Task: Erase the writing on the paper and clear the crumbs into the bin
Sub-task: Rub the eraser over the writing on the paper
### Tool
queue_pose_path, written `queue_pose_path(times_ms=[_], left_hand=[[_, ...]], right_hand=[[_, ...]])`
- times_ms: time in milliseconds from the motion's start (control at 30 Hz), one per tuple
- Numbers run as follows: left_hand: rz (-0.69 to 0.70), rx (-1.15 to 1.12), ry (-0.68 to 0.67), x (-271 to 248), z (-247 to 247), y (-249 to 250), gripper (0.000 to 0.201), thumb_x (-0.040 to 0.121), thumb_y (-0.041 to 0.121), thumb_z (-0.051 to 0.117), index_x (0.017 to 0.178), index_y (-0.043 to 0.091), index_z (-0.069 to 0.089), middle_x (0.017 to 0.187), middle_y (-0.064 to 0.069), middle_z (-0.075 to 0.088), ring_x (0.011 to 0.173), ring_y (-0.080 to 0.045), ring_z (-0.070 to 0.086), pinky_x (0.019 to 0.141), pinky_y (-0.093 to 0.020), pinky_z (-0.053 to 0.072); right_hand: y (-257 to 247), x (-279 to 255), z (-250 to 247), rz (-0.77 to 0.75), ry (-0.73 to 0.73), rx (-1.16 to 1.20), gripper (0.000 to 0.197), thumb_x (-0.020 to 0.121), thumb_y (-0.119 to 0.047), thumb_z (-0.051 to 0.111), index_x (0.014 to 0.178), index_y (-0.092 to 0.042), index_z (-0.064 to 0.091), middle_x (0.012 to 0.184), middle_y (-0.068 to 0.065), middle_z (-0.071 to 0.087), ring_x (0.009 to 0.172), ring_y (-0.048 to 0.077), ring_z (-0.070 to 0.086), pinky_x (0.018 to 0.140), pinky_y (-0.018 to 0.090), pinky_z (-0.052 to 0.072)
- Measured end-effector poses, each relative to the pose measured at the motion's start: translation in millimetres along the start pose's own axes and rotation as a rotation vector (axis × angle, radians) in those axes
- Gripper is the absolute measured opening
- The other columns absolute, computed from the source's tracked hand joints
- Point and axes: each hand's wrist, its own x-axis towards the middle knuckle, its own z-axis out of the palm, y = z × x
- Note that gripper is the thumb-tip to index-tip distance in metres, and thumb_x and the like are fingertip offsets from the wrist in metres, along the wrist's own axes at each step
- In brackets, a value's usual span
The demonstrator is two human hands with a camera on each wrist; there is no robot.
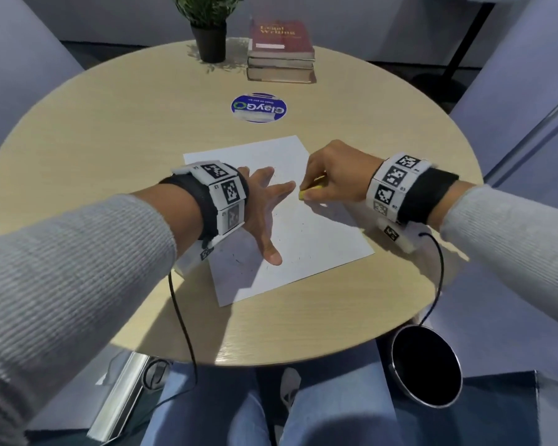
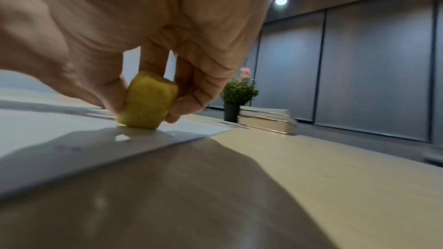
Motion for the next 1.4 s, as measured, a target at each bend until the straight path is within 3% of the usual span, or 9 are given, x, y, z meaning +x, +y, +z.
queue_pose_path(times_ms=[167, 333, 500, 667, 833, 933, 1100, 1233, 1400], left_hand=[[0.012, -0.011, -0.016, -1.9, -2.5, -1.2, 0.131, 0.050, 0.077, 0.071, 0.146, 0.045, -0.012, 0.157, -0.003, -0.014, 0.143, -0.037, -0.001, 0.109, -0.058, 0.014], [-0.003, -0.017, -0.007, 0.4, 1.5, 0.6, 0.135, 0.046, 0.082, 0.066, 0.147, 0.042, -0.014, 0.157, -0.003, -0.016, 0.143, -0.037, -0.004, 0.111, -0.057, 0.007], [0.005, -0.050, -0.032, 0.0, -1.1, -3.6, 0.135, 0.044, 0.079, 0.071, 0.143, 0.049, -0.016, 0.156, -0.002, -0.020, 0.143, -0.038, -0.008, 0.109, -0.062, 0.009], [0.017, -0.033, 0.022, -0.1, 3.5, -0.6, 0.141, 0.036, 0.087, 0.065, 0.147, 0.044, -0.011, 0.157, -0.006, -0.010, 0.142, -0.039, 0.001, 0.112, -0.058, 0.010], [0.018, -0.048, -0.014, -0.4, 0.3, -5.0, 0.127, 0.045, 0.077, 0.074, 0.144, 0.048, 0.000, 0.155, -0.002, -0.002, 0.141, -0.035, 0.003, 0.108, -0.059, 0.019], [0.027, -0.062, -0.017, 1.1, 0.6, -6.9, 0.129, 0.044, 0.078, 0.073, 0.142, 0.052, -0.006, 0.154, 0.000, -0.003, 0.141, -0.036, 0.002, 0.107, -0.060, 0.018], [0.041, -0.067, 0.041, 1.1, 4.9, -7.2, 0.147, 0.026, 0.089, 0.065, 0.144, 0.048, -0.014, 0.155, -0.001, 0.000, 0.139, -0.035, 0.010, 0.109, -0.052, 0.016], [-0.015, -0.125, 0.025, -0.9, -0.9, -23.3, 0.141, 0.047, 0.088, 0.061, 0.147, 0.033, -0.022, 0.157, 0.003, -0.017, 0.145, -0.026, -0.010, 0.114, -0.049, 0.005], [-0.061, -0.101, -0.005, -0.9, 3.6, -26.2, 0.133, 0.045, 0.088, 0.061, 0.149, 0.034, -0.003, 0.154, -0.004, 0.006, 0.141, -0.035, 0.009, 0.110, -0.057, 0.022]], right_hand=[[-36.8, -21.0, 16.6, -0.289, -0.151, 0.020, 0.022, 0.080, -0.034, 0.067, 0.087, -0.016, 0.078, 0.082, -0.007, 0.071, 0.066, 0.004, 0.055, 0.066, 0.008, 0.039], [6.9, 2.8, 0.2, -0.026, 0.000, -0.040, 0.019, 0.081, -0.032, 0.072, 0.089, -0.017, 0.078, 0.082, -0.001, 0.071, 0.076, 0.016, 0.065, 0.070, 0.024, 0.047], [-33.1, -19.9, 21.6, -0.282, -0.131, 0.030, 0.023, 0.081, -0.033, 0.066, 0.091, -0.017, 0.078, 0.081, -0.008, 0.067, 0.068, 0.007, 0.055, 0.067, 0.018, 0.042], [4.9, 7.1, 1.6, -0.040, -0.010, -0.034, 0.020, 0.082, -0.032, 0.071, 0.093, -0.018, 0.078, 0.088, 0.001, 0.071, 0.082, 0.018, 0.066, 0.074, 0.026, 0.048], [-39.5, -11.9, 23.4, -0.303, -0.121, 0.020, 0.023, 0.079, -0.033, 0.065, 0.089, -0.016, 0.078, 0.095, -0.002, 0.073, 0.067, 0.008, 0.055, 0.070, 0.020, 0.046], [-25.3, 0.3, 12.3, -0.239, -0.101, 0.029, 0.020, 0.081, -0.032, 0.069, 0.092, -0.017, 0.078, 0.088, -0.001, 0.073, 0.068, 0.007, 0.058, 0.066, 0.011, 0.040], [-0.8, 17.2, 7.2, -0.087, -0.008, -0.038, 0.019, 0.080, -0.033, 0.071, 0.090, -0.018, 0.077, 0.083, 0.002, 0.072, 0.070, 0.014, 0.059, 0.069, 0.028, 0.049], [-3.5, 12.5, 6.6, -0.059, -0.013, 0.000, 0.018, 0.080, -0.029, 0.072, 0.091, -0.015, 0.078, 0.086, 0.001, 0.072, 0.072, 0.013, 0.062, 0.071, 0.028, 0.051], [-1.0, 14.4, 8.3, -0.050, -0.016, 0.008, 0.019, 0.080, -0.029, 0.072, 0.092, -0.016, 0.078, 0.090, 0.000, 0.070, 0.076, 0.015, 0.061, 0.075, 0.034, 0.054]])
